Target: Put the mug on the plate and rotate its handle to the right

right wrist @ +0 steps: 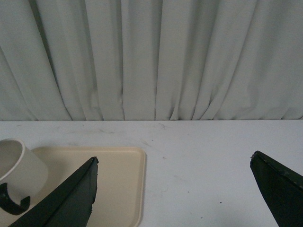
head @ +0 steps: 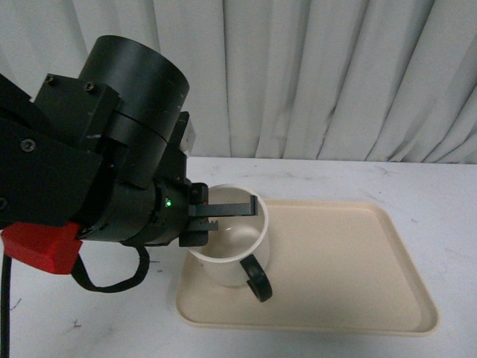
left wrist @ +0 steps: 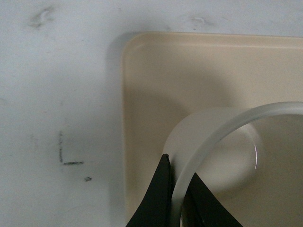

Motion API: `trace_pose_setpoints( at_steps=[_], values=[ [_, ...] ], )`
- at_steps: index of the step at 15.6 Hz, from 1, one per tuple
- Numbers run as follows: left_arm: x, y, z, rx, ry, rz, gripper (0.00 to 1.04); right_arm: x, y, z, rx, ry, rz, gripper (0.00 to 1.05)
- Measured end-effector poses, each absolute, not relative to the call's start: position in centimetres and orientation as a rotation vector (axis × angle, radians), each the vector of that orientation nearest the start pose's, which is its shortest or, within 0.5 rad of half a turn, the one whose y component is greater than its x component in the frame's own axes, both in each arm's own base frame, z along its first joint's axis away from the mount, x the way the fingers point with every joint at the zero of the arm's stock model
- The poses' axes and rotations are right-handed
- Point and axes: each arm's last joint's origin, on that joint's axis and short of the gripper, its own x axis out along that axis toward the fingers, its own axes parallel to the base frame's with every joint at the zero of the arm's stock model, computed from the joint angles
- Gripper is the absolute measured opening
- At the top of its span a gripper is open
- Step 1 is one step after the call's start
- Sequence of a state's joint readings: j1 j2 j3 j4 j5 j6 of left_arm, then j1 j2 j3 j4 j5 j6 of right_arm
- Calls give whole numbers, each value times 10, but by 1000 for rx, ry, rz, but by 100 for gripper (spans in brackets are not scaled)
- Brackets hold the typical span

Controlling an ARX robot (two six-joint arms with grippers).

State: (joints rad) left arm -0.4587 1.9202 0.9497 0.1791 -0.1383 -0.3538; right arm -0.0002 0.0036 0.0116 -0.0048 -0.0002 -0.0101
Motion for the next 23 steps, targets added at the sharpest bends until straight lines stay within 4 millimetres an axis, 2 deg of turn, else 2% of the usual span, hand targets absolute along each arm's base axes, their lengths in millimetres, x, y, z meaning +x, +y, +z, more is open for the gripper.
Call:
trace_pose_setpoints(
  at_steps=[4,6,7,10,11,12,14,15,16,19,20,21,22,23],
  values=[
    [335,-179,111,-113,803,-184,3,97,0,167,-10,-3,0,98],
    [336,-183,103,-120,822,-182,3,97,0,167,-10,-3,0,98],
    [334,-188,99,-119,843,-183,30,97,0,167,-10,-3,0,98],
    [330,-200,104,-110,837,-219,53,97,0,167,-10,-3,0,98],
    [327,-203,109,-103,832,-241,64,97,0,167,-10,-3,0,98],
    [325,-206,119,-92,812,-264,75,97,0,167,-10,-3,0,98],
    [318,-206,155,-62,726,-315,98,97,0,167,-10,-3,0,98],
    [312,-201,175,-45,663,-342,98,97,0,167,-10,-3,0,98],
    [307,-196,185,-37,619,-355,97,97,0,167,-10,-3,0,98],
    [278,-155,221,-31,385,-368,98,97,0,167,-10,-3,0,98],
    [263,-136,234,-27,264,-360,98,97,0,167,-10,-3,0,98],
    [237,-107,251,-18,53,-323,98,97,0,167,-10,-3,0,98],
    [210,-73,258,-25,-111,-228,97,97,0,167,-10,-3,0,98],
    [194,-52,249,-14,-58,-85,88,97,0,167,-10,-3,0,98]
  ],
)
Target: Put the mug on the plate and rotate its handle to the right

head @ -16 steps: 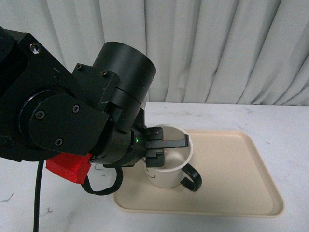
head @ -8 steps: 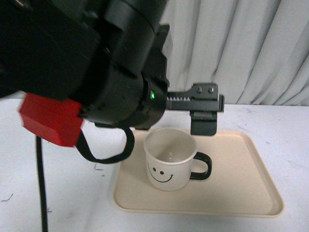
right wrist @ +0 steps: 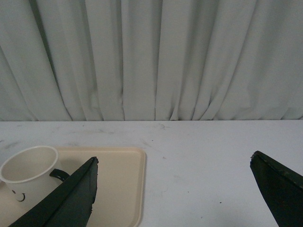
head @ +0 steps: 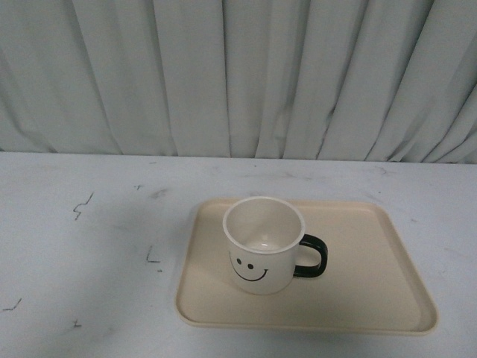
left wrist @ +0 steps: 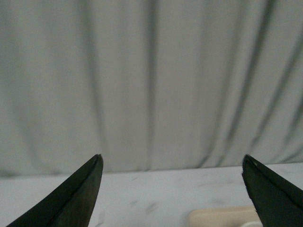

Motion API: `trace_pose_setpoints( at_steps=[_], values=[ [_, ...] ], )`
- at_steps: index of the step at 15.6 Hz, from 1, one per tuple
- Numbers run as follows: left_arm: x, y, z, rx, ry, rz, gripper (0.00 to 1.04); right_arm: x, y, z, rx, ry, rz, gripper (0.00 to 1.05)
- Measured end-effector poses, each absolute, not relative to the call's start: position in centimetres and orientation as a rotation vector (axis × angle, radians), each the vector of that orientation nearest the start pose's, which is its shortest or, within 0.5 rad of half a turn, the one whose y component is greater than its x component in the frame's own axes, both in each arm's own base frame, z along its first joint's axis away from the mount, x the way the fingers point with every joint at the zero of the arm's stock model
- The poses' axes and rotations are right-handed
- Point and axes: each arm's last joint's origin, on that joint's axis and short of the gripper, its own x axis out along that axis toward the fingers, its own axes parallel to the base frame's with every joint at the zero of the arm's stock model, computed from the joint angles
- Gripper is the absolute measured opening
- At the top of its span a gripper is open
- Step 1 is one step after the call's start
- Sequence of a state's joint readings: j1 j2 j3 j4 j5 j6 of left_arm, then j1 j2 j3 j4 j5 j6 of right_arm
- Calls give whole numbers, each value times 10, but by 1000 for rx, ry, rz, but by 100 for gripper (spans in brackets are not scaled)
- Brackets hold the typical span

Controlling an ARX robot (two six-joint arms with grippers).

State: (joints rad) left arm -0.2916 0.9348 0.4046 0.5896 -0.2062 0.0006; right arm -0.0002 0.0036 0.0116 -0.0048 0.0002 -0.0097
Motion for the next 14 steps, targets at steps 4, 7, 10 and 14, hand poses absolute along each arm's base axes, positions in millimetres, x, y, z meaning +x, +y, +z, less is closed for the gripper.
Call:
trace_pose_setpoints(
  at_steps=[4,7,10,14],
  values=[
    [164,-26,209,4,21,-8,45,97,0,167,-10,-3,-1,98],
    [153,-17,203,-1,-9,6,17,97,0,167,-10,-3,0,98],
    [141,-9,188,1,10,-13,2,97,0,167,-10,-3,0,98],
    [128,0,178,1,10,-3,2,97,0,167,-10,-3,0,98]
  ],
)
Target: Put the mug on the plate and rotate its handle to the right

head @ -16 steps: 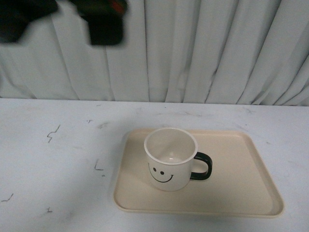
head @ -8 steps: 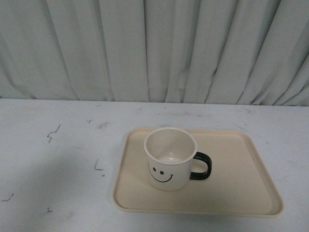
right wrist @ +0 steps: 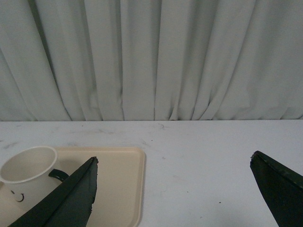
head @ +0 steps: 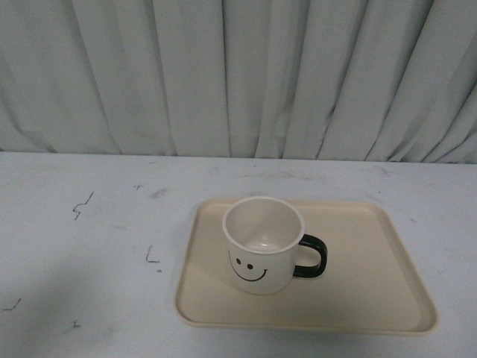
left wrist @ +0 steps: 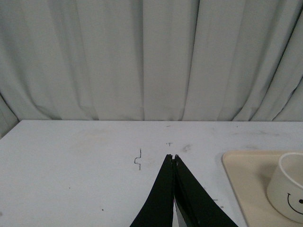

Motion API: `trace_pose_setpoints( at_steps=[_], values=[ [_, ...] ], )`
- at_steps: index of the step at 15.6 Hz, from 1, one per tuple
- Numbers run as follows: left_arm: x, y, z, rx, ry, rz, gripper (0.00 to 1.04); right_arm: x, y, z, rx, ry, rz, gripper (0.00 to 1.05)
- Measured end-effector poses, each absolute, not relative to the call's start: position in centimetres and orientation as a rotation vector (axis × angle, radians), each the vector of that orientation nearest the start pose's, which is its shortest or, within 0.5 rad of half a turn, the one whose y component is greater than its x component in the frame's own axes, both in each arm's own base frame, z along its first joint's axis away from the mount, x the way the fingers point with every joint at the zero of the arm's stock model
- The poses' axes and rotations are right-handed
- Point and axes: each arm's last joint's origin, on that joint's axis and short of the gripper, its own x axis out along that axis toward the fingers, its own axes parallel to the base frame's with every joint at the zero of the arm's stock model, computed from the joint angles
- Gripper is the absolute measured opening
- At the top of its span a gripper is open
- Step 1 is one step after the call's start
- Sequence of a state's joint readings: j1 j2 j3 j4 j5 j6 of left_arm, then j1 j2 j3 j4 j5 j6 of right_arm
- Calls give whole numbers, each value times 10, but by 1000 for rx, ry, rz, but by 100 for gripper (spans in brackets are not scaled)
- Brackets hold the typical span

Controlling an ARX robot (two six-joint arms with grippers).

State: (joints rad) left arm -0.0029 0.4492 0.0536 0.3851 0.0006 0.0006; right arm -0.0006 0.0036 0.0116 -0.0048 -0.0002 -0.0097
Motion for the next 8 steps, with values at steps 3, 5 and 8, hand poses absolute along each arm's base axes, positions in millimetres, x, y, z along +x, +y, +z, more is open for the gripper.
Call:
trace_pose_setpoints(
  at_steps=[3,5,8],
  values=[
    [121,0,175,1,-27,-3,2,97,0,167,-10,-3,0,98],
    [119,0,169,1,4,-3,2,97,0,167,-10,-3,0,98],
    [114,0,171,1,-16,-3,2,97,0,167,-10,-4,0,98]
  ],
)
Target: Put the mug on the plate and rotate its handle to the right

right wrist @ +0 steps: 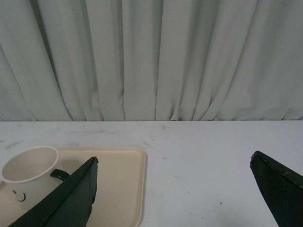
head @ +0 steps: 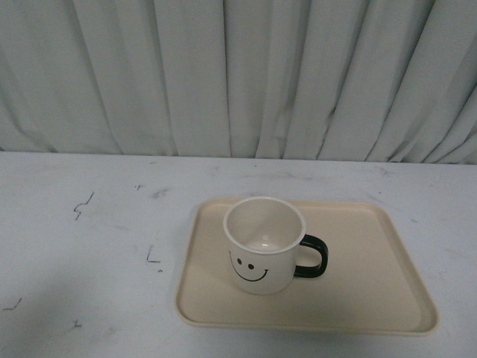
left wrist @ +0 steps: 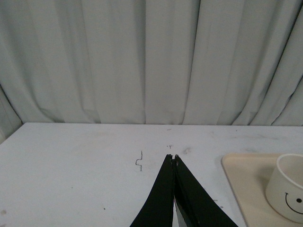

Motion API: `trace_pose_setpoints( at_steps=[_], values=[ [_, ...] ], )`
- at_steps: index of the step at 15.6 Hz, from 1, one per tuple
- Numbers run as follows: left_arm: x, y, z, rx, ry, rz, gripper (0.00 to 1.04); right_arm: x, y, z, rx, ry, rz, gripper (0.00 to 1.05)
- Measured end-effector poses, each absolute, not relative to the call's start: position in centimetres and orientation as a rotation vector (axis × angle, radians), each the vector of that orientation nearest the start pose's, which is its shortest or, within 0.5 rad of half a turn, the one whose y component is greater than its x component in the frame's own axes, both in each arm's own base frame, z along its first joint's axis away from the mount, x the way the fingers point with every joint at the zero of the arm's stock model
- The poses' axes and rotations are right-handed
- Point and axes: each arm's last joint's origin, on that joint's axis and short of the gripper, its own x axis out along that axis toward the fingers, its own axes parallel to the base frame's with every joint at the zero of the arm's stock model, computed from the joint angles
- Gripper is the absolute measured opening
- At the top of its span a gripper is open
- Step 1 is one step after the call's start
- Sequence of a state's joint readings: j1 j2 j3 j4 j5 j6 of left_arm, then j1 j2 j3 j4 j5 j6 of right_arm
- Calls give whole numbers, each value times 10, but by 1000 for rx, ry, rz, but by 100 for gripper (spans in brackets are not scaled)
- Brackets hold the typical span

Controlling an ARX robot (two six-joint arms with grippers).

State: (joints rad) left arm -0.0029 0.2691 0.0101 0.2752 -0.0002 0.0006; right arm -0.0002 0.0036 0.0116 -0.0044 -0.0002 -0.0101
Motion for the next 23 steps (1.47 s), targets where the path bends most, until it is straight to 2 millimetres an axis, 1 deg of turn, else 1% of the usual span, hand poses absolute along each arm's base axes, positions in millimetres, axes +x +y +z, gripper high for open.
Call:
trace_pose_setpoints(
  at_steps=[6,7,8,9,10,12,13,14,16,18,19,20,21,22,23],
  values=[
    [108,0,169,1,-7,-3,2,97,0,167,-10,-3,0,98],
    [100,0,163,1,44,-5,2,97,0,167,-10,-3,0,98],
    [97,0,168,1,-19,-3,2,97,0,167,-10,-2,-1,98],
    [97,0,169,0,-12,0,2,97,0,167,-10,-5,0,98],
    [98,0,165,0,9,-3,2,97,0,167,-10,-4,0,98],
    [98,0,167,1,-2,-3,2,97,0,167,-10,-3,0,98],
    [98,0,166,1,3,-2,7,97,0,167,-10,-4,0,98],
    [98,0,166,1,1,-2,14,97,0,167,-10,-4,0,98],
    [98,0,166,1,2,-3,32,97,0,167,-10,-3,0,98],
    [98,0,166,1,2,-3,57,98,0,168,-11,-9,3,98],
    [98,0,166,1,2,-3,66,101,1,172,-16,-32,16,98],
    [98,0,166,1,2,-3,75,109,3,179,-20,-24,53,98],
    [98,0,166,1,1,-3,86,122,5,188,-38,-9,91,98],
    [98,0,166,1,2,-3,100,142,7,196,-47,35,135,98],
    [98,0,166,1,2,-2,97,167,8,199,-47,122,154,98]
  ],
)
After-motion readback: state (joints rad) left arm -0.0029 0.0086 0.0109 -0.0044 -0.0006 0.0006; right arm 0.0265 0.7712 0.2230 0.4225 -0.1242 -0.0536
